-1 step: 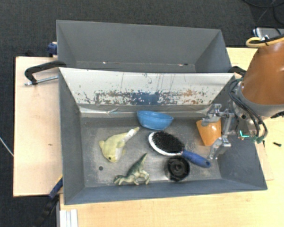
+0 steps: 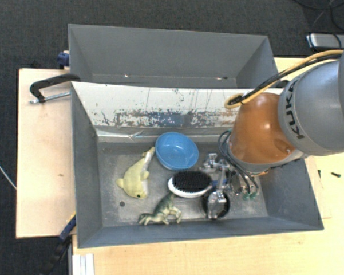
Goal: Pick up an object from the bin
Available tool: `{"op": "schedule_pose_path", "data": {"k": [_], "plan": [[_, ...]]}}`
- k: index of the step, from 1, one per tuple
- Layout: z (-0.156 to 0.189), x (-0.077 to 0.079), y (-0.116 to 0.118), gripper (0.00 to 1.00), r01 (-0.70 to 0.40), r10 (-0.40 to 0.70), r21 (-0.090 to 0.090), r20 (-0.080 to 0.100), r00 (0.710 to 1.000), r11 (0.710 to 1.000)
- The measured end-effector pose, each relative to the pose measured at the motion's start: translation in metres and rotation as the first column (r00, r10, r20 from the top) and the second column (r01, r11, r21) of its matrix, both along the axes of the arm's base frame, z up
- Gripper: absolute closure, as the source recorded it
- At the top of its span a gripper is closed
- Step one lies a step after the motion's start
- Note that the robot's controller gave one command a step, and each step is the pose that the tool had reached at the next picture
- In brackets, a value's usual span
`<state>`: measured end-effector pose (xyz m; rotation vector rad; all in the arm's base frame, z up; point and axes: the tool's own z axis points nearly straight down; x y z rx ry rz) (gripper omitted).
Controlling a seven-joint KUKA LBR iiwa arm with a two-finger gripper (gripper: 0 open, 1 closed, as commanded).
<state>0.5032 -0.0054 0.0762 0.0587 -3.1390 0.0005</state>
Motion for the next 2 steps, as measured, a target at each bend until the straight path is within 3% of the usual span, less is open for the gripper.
{"op": "schedule_pose_path", "data": {"k": [1,2], "plan": [[0.002,-0.002,-0.002,1.00,0.002,-0.002,-0.001,-0.012,1.000,1.000],[0.134,0.003,-0.012,1.00,-0.011,0.011,0.000,0.015,1.000,1.000]]}}
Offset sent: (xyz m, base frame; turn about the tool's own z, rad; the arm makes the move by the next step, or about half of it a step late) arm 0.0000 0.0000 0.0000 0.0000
